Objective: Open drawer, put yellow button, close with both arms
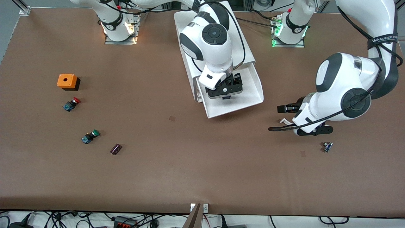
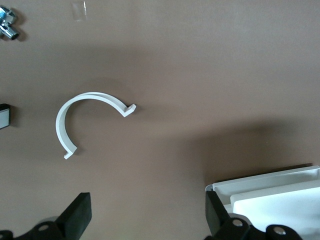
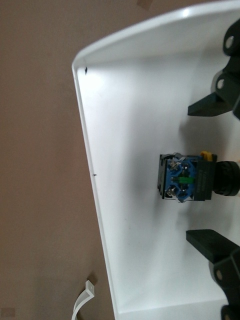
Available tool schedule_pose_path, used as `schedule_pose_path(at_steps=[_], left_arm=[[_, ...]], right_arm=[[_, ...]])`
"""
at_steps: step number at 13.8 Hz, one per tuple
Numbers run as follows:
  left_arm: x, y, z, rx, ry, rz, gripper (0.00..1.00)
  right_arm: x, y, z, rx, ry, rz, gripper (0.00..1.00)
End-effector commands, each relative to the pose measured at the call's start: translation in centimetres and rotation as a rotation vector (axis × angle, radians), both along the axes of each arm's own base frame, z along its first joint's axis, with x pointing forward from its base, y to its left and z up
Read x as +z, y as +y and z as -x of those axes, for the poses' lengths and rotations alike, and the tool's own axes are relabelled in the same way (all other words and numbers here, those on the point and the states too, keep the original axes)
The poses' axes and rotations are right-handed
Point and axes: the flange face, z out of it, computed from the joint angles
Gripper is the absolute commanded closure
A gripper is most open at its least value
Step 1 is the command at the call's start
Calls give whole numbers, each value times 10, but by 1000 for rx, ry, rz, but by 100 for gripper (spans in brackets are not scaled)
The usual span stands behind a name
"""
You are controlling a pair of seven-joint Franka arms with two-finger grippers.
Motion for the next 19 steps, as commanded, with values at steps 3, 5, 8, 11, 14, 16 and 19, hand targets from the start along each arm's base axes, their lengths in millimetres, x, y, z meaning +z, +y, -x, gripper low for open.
schedule_pose_path(at_steps=[3, 5, 8, 11, 14, 16, 19], left_arm=[[4, 0, -8, -6, -52, -10, 0], [-4, -9, -6, -16, -64, -5, 0], [-18, -27, -7, -27, -124, 15, 0], [-34, -62, -4, -33, -192, 26, 0], [-56, -99, -2, -9, -229, 28, 0], [-64, -114, -3, -17, -244, 43, 0], [-72, -130, 1, -11, -248, 47, 0]], right_arm=[[68, -72, -50, -113, 50, 28, 0], [82, -118, -76, -158, 78, 54, 0], [87, -191, -110, -137, 140, 115, 0], [84, -288, -152, -213, 240, 96, 0], [79, -352, -176, -203, 248, 101, 0], [79, -394, -189, -185, 239, 98, 0], [80, -482, -208, -170, 229, 79, 0]])
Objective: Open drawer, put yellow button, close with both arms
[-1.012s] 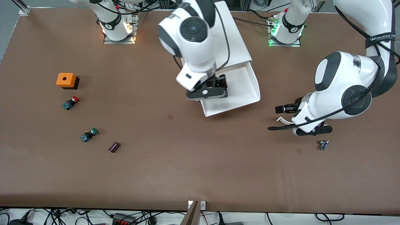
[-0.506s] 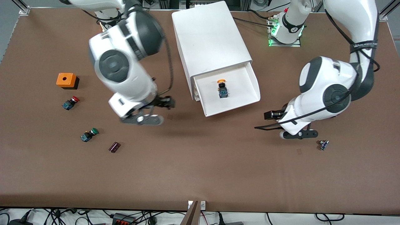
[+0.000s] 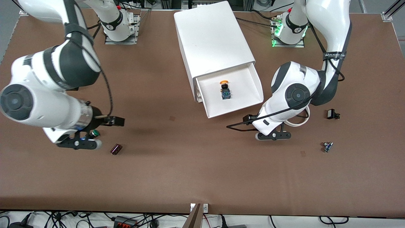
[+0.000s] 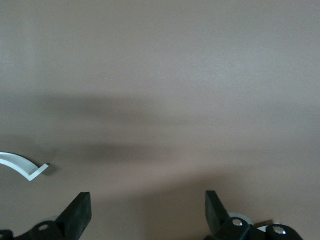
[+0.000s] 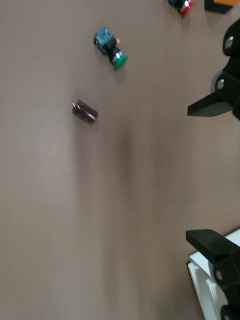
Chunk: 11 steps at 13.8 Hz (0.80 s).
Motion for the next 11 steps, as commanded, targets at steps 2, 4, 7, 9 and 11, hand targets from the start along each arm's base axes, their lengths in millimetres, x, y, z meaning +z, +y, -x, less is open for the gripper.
schedule_pose_path(at_steps=[2, 4, 7, 9, 11], left_arm=[[1, -23, 9, 38, 5, 20, 0], [-3, -34, 15, 73, 25, 25, 0], [-12, -50, 31, 80, 62, 22, 0], [-10, -53, 39, 80, 73, 24, 0], [-11, -52, 49, 76, 86, 15, 0]], right_arm=[[18, -81, -5, 45, -16, -35, 0], [36, -104, -2, 18, -38, -36, 0], [58, -127, 10, -8, -51, -6, 0], [67, -143, 26, -35, -55, -7, 0], [79, -160, 39, -10, -100, 0, 0]])
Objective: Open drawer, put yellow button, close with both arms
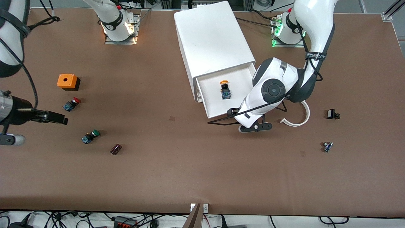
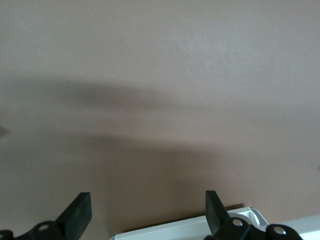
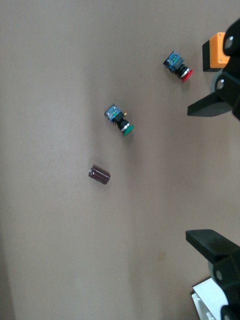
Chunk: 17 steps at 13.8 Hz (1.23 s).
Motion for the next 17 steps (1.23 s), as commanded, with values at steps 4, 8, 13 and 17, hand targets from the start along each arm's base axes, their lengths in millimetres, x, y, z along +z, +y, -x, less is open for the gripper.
schedule_pose_path(at_steps=[4, 8, 13, 17], left_arm=[[3, -3, 35, 1, 66, 16, 0], [0, -12, 59, 21, 121, 27, 0], [4, -29, 78, 121, 153, 12, 0], [11, -39, 91, 159, 184, -11, 0]], right_arm=[[41, -36, 51, 85, -94, 77, 0], [51, -51, 67, 92, -93, 86, 0], [45, -48, 78, 84, -70, 88, 0], [40, -50, 95, 81, -50, 98, 0]])
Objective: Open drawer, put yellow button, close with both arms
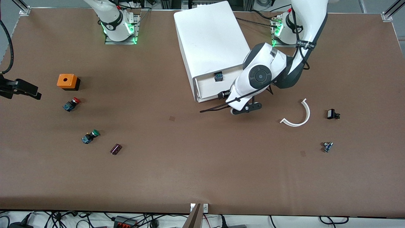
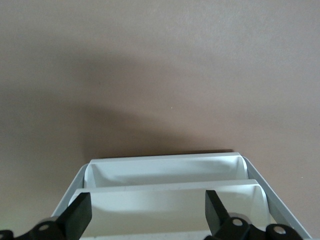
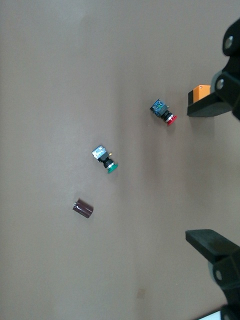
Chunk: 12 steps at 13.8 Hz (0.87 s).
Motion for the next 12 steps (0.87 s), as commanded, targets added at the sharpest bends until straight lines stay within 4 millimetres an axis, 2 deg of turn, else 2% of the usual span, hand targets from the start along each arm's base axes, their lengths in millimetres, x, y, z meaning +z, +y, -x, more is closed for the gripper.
schedule_pose_path(at_steps=[1, 5, 7, 9, 12], left_arm=[[13, -3, 20, 19, 39, -15, 0], [20, -15, 38, 41, 56, -32, 0], [18, -16, 44, 37, 72, -44, 0], [20, -28, 59, 8, 81, -38, 0], [19, -29, 62, 3, 86, -39, 0]], right_arm=[[-4, 0, 27, 6, 3, 12, 0], [-13, -1, 48, 3, 32, 9, 0], [-20, -1, 52, 0, 47, 6, 0], [-18, 0, 51, 5, 32, 8, 0], [-15, 1, 54, 8, 43, 8, 0]])
